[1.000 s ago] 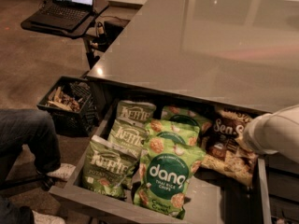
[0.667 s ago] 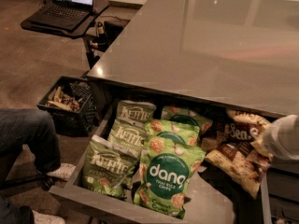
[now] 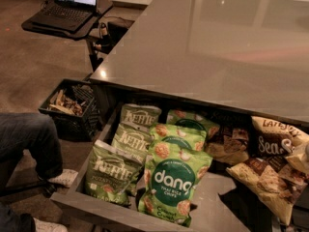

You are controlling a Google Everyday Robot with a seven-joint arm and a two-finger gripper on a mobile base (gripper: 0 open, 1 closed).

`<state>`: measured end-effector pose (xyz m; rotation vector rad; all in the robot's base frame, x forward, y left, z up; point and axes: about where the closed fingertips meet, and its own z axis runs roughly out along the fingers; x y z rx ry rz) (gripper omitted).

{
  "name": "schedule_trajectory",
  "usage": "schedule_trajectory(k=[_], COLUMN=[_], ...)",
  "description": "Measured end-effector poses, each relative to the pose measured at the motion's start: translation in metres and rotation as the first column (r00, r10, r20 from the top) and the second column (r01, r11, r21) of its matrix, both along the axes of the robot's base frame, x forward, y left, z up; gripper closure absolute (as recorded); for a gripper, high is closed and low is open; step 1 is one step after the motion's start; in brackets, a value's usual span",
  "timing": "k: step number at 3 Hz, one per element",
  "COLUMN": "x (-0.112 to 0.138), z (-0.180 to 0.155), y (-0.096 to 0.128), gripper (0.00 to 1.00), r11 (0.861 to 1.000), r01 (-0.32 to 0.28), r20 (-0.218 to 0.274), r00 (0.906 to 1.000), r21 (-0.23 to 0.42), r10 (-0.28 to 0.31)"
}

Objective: Pick brown chip bag from top drawer and place on counter

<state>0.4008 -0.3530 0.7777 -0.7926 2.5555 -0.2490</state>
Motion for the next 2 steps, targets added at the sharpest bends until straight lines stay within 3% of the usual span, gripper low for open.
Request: schedule_trajectory(k=[1, 2], x=[-0.012, -0.017], z=[0.032, 0.073], y=[0.007, 0.028], gripper=[1.00, 1.00], r11=[0.999, 0.996], r01=[-0.027, -0.064], r20=[0.032, 0.069], r00=[0.9991, 0.9958], r21=[0.018, 0.057], r10=[0.027, 0.060])
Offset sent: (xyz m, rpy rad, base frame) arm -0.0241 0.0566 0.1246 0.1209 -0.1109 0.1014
